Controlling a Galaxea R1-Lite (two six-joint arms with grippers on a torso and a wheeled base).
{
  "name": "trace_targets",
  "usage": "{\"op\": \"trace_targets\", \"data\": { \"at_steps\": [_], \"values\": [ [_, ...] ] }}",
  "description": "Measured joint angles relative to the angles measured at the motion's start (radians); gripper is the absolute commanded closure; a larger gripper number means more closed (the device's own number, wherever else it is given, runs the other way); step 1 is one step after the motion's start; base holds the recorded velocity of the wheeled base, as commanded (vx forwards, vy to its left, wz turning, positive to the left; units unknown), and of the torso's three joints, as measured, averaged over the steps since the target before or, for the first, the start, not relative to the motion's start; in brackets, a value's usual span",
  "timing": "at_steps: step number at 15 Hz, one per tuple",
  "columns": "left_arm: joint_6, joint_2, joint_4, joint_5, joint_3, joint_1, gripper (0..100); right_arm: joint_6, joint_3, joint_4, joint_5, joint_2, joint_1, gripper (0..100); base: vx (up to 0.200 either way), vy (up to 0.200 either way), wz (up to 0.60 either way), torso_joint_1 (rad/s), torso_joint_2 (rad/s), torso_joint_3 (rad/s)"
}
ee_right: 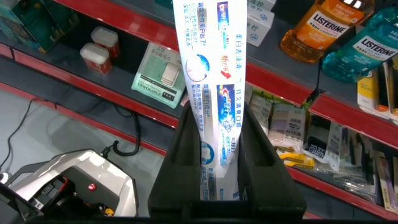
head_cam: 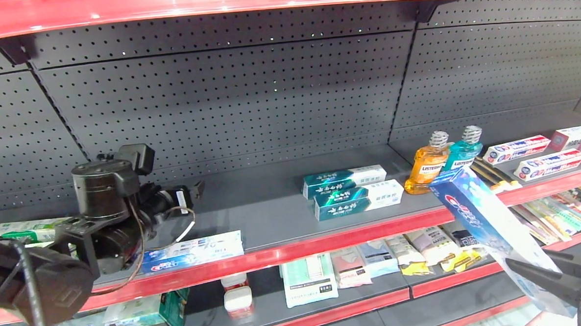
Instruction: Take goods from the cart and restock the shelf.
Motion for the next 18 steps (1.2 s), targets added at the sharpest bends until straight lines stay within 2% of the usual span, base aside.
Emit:
{"op": "trace_targets", "data": {
  "at_steps": [3,5,9,12,15,18],
  "values": [
    [0.017,-0.127,-0.002,0.006,0.110,-0.012,0,0.001,0.006,0.001,0.000,-0.002,-0.006,100,0.000,0.000,0.00,0.000,0.00,0.000],
    [0.054,-0.216,-0.002,0.008,0.172,-0.024,0,0.003,0.019,0.000,0.001,-0.010,-0.012,100,0.000,0.000,0.00,0.000,0.00,0.000],
    [0.116,-0.383,0.007,0.019,0.239,-0.029,0,0.003,0.022,0.000,0.002,-0.010,-0.014,100,0.000,0.000,0.00,0.000,0.00,0.000],
    [0.114,-0.468,0.008,0.041,0.298,0.018,0,0.001,0.010,-0.001,-0.014,-0.007,-0.014,100,0.000,0.000,0.00,0.000,0.00,0.000],
    [0.096,-0.547,0.009,0.041,0.370,0.077,0,-0.005,-0.004,0.000,-0.027,-0.003,-0.014,100,0.000,0.000,0.00,0.000,0.00,0.000],
    [0.098,-0.650,0.011,0.033,0.486,0.117,0,-0.021,-0.022,-0.001,-0.014,0.007,-0.001,100,0.000,0.000,0.00,0.000,0.00,0.000]
  ]
}}
